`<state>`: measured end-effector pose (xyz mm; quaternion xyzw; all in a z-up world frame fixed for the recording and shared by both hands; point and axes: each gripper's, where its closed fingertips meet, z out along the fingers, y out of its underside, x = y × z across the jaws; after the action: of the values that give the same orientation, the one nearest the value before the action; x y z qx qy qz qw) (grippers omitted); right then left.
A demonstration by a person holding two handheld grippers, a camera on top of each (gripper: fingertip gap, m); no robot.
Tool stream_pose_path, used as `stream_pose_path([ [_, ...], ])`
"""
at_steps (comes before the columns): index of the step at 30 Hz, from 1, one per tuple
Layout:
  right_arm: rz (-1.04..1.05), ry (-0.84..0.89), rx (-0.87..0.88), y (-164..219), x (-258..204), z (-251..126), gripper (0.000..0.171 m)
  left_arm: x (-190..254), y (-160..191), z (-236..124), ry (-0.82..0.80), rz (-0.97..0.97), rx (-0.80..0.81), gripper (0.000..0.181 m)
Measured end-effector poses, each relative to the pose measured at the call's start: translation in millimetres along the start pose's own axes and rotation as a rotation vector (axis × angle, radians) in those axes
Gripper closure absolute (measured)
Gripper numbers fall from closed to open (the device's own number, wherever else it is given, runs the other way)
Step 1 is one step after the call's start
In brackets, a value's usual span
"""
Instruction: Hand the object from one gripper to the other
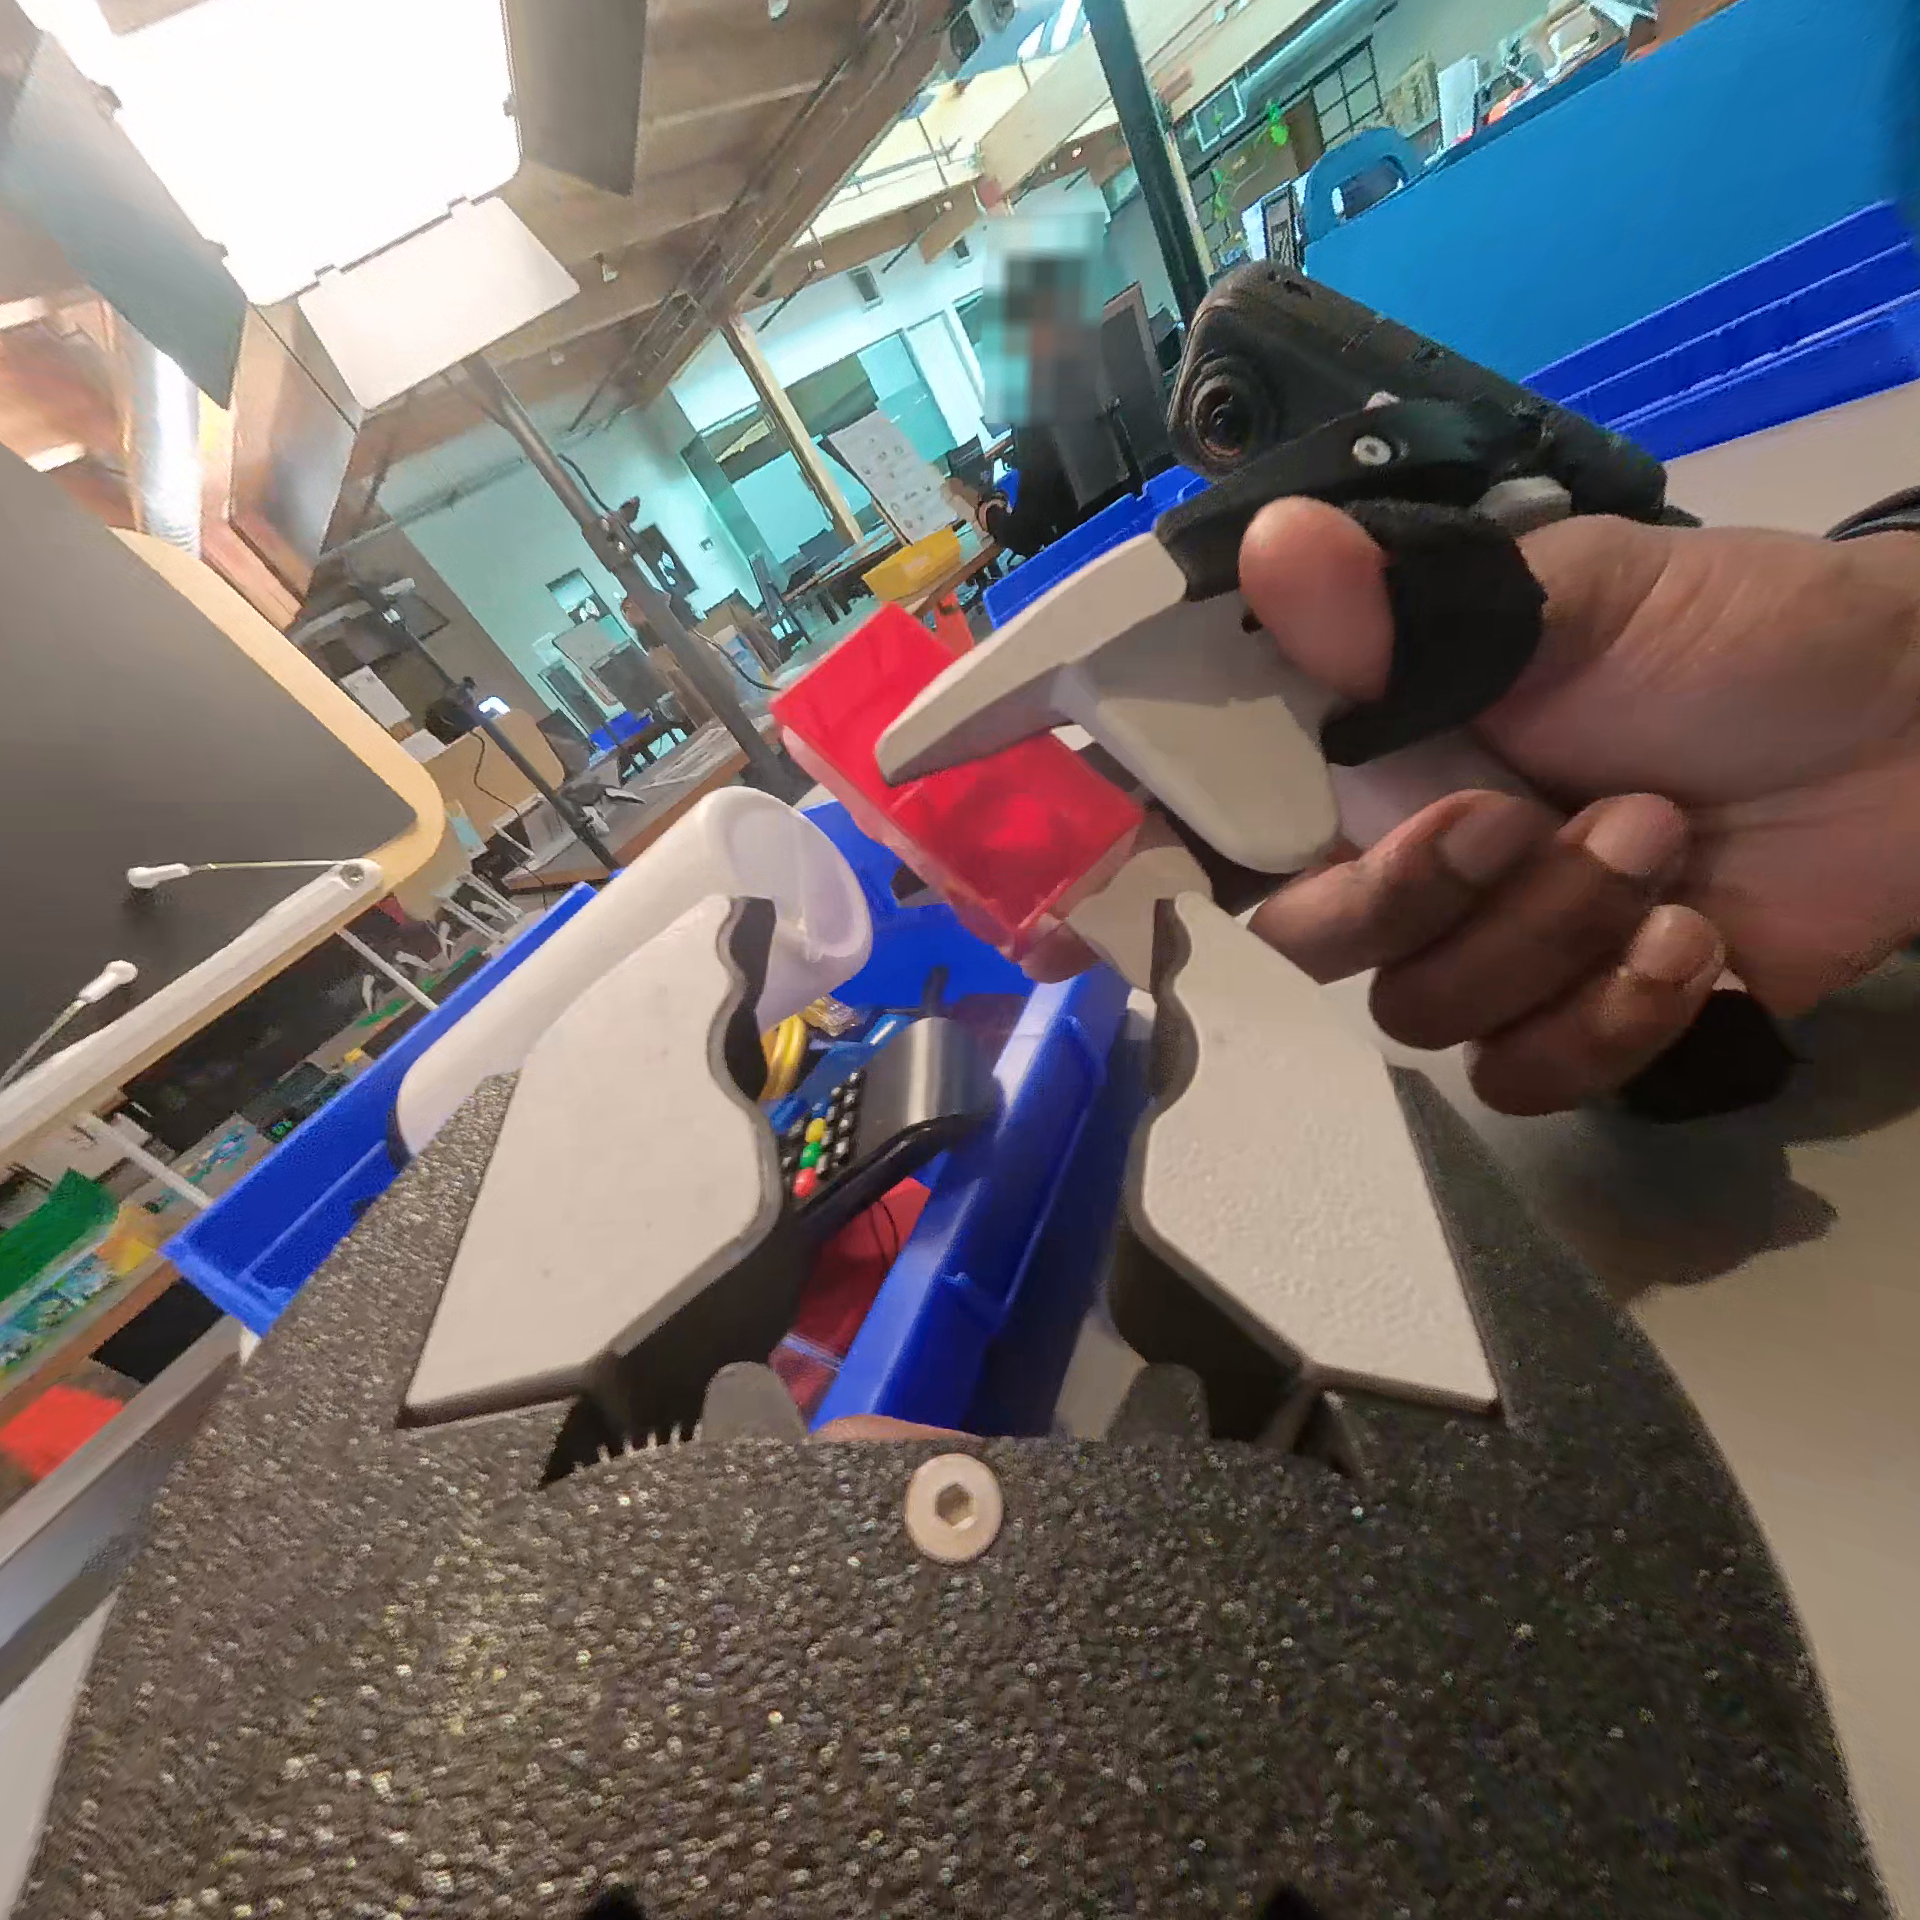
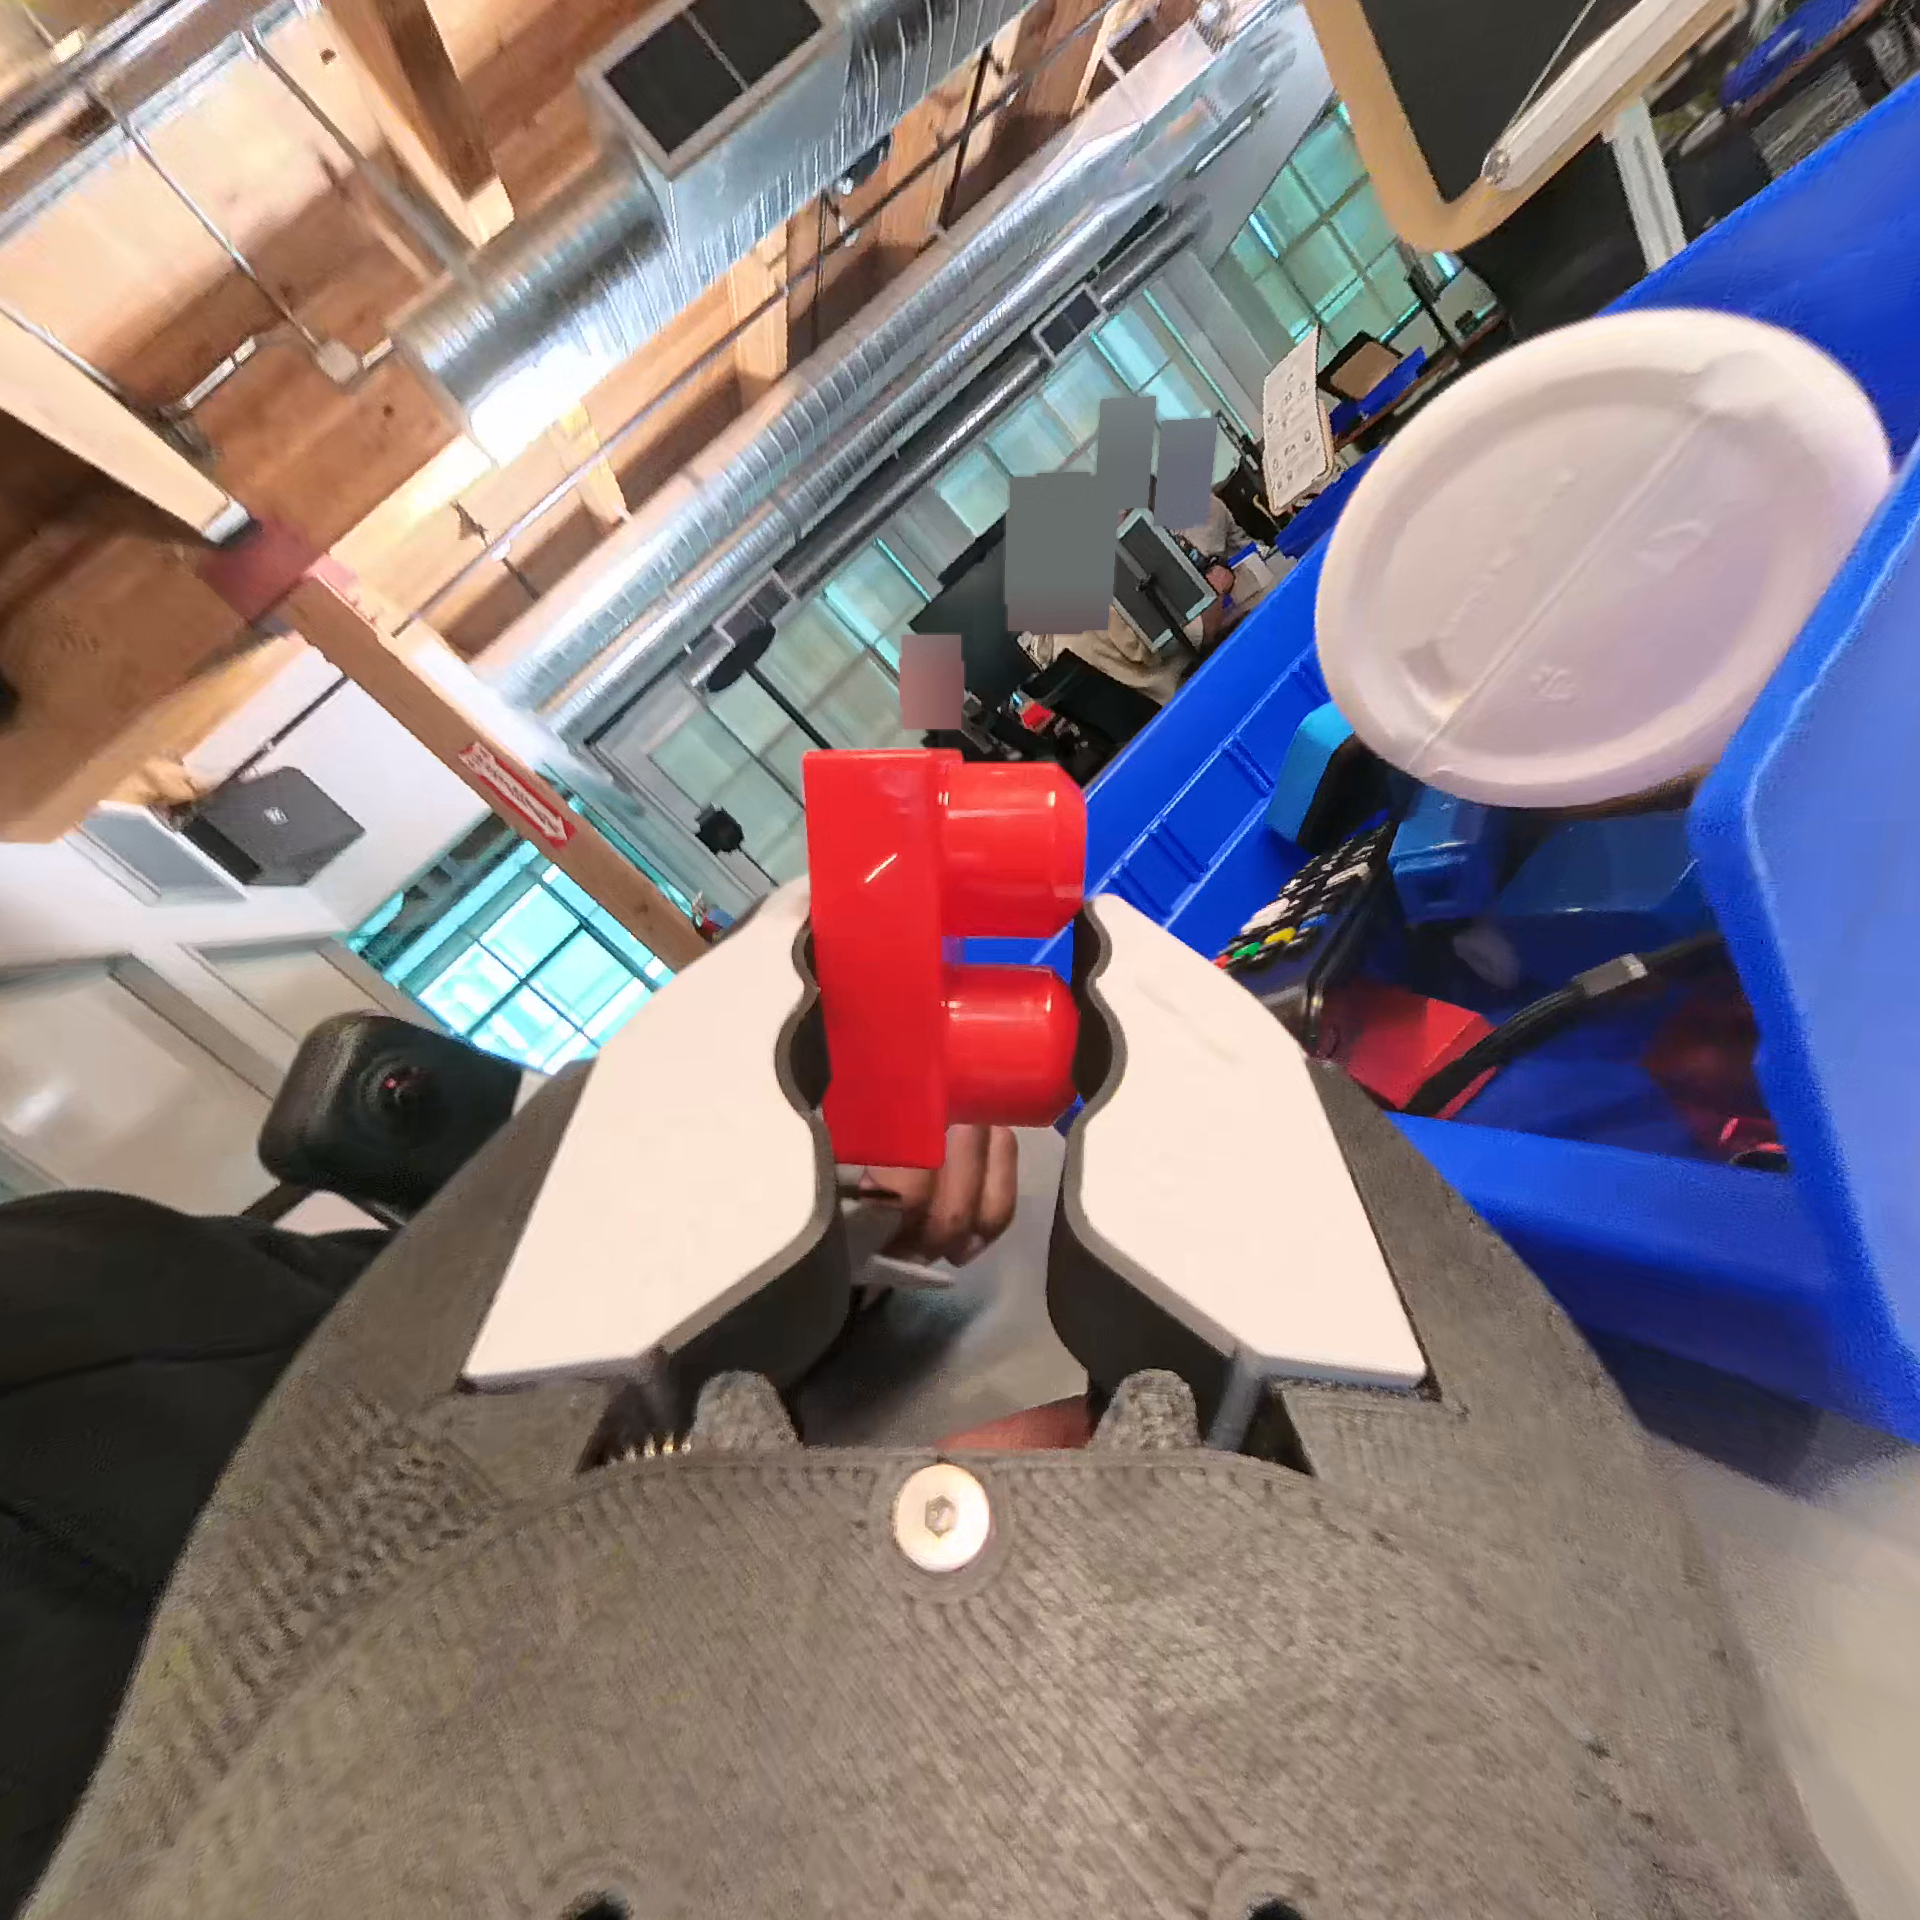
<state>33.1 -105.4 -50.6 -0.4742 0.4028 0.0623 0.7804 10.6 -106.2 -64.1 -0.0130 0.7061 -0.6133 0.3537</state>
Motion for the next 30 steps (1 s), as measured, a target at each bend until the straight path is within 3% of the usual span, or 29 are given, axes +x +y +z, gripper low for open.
stream_pose_path([
  [9, 0.055, -0.069, 0.048, 7, -15, 4, 0.127, 6, -5, 1, -0.055, -0.014, 0.035, 0.110],
  [16, 0.073, -0.102, 0.041, 19, -23, 9, 0.127, 6, -12, -2, -0.103, 0.009, 0.081, 0.121],
  [20, 0.027, -0.098, 0.062, 10, -22, 6, 0.127, -2, -10, -5, -0.139, 0.037, 0.068, 0.145],
  [30, -0.152, -0.103, -0.038, 13, -27, 4, 0.123, -11, -17, -14, -0.100, 0.111, 0.109, 0.145],
])
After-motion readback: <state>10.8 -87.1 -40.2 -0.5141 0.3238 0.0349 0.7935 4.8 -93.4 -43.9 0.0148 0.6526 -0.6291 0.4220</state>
